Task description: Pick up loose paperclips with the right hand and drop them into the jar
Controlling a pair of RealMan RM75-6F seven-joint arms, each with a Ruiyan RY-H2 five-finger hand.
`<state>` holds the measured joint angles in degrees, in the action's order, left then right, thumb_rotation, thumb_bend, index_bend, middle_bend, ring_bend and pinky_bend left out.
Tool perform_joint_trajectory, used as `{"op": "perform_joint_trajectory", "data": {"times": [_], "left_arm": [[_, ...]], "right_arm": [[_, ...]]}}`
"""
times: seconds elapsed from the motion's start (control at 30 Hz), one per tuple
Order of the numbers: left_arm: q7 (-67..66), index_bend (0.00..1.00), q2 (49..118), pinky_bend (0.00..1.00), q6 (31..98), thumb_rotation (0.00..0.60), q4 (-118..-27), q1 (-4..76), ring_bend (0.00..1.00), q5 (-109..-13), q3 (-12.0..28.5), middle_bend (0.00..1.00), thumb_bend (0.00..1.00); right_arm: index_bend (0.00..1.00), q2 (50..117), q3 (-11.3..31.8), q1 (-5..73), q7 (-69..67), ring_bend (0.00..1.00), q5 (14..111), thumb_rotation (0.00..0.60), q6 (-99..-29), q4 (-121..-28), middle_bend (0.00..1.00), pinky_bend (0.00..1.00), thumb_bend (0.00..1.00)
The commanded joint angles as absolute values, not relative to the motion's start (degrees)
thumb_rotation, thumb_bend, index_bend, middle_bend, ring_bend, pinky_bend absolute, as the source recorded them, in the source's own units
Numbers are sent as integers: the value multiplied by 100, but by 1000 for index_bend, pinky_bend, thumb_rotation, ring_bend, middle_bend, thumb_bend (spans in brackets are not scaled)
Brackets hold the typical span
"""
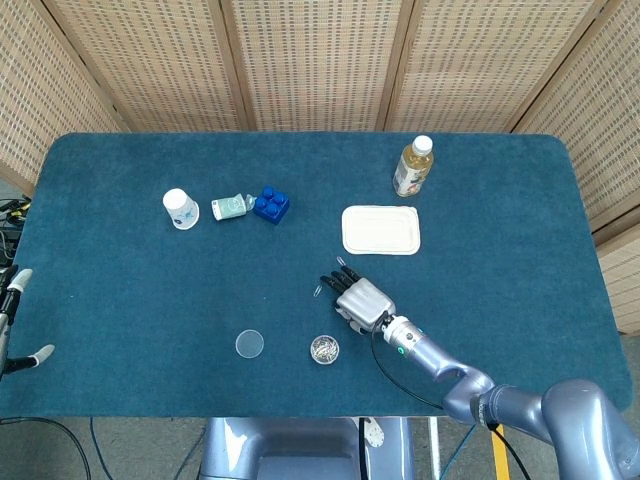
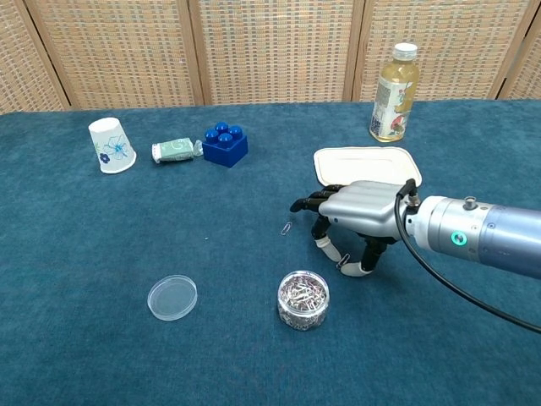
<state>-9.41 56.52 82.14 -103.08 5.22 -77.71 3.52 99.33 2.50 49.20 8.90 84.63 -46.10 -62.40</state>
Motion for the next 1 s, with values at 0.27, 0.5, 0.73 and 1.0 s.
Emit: {"op": "perform_joint_trajectory", "data": {"times": [0.27, 0.5, 0.73, 1.0], "left_arm": [[-929, 0, 5638, 0, 8231, 600, -10327, 518, 0, -7797, 345, 0, 0], [-899, 0, 5628, 0, 8244, 600, -10321, 511, 0, -7814, 340, 0, 0], [-882, 0, 5616, 0, 8259, 600, -10333, 504, 0, -7845, 331, 0, 0], [-826, 0, 5590, 0, 8300, 600, -10351, 483, 0, -7923, 310, 0, 0]], "right_arm": [[598, 9859, 302, 4927, 932, 0, 8458, 600, -4669, -6397, 23, 0, 499], [598, 9789, 348, 4925, 979, 0, 8432, 600, -4714, -6541, 23, 6, 499], [598, 9671, 361, 4900, 1030, 0, 8436, 600, -4789, -6764, 23, 8, 498], [601, 9200, 283, 4828, 1070, 0, 8725, 600, -5106, -7675, 23, 9, 498]]}}
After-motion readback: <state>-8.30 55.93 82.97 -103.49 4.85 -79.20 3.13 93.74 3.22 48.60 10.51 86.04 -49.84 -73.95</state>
